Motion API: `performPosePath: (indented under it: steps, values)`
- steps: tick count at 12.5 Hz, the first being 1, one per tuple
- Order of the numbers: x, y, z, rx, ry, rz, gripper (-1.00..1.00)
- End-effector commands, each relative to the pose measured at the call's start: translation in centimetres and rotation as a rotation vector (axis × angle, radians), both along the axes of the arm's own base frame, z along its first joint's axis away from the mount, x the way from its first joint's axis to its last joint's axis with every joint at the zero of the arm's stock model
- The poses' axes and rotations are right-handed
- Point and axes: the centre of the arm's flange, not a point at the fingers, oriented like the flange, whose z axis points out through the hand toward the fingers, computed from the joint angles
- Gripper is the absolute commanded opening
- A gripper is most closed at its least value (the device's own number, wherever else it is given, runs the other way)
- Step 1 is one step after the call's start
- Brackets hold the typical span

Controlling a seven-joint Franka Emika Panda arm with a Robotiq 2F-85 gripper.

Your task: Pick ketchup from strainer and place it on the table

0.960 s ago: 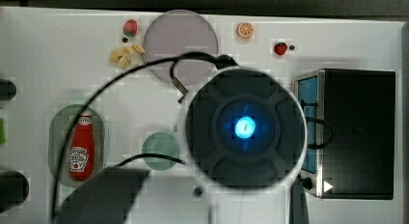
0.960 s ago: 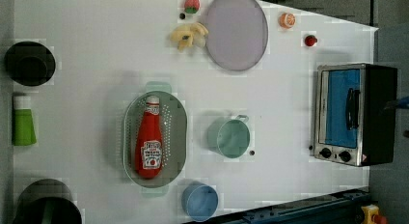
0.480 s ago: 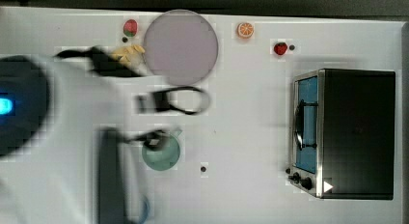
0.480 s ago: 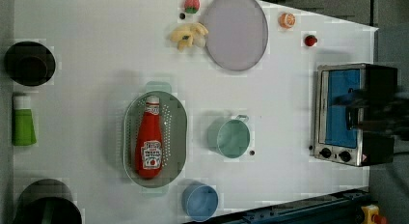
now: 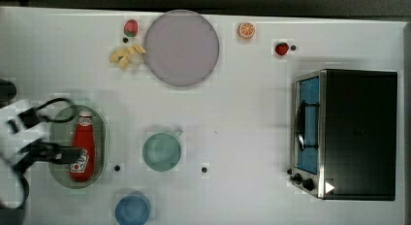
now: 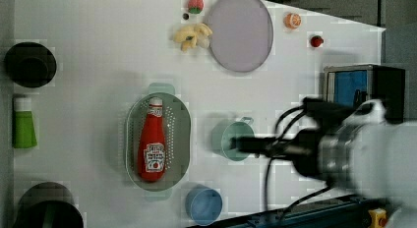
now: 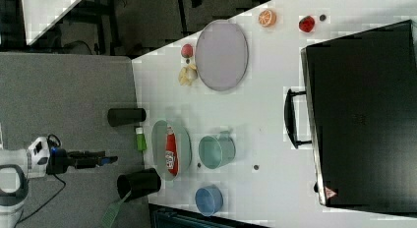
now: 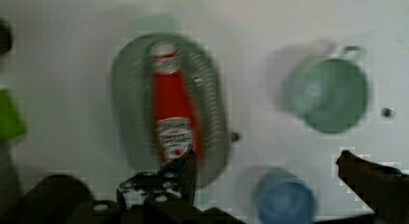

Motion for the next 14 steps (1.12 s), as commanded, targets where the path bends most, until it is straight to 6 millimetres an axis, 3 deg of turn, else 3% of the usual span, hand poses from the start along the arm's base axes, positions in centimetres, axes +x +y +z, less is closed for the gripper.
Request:
performPosePath:
  steps: [1, 4, 8, 14]
  values:
    - [-0.9, 2.2, -3.5, 0.040, -0.008, 0.006, 1.00]
    - [-2.2, 3.9, -9.7, 0.090, -0.043, 0.053, 1.00]
    - [-4.2, 3.4, -17.7, 0.097, -0.071, 0.078, 1.00]
    - [-5.6, 4.3, -25.6, 0.169, 0.004, 0.031, 1.00]
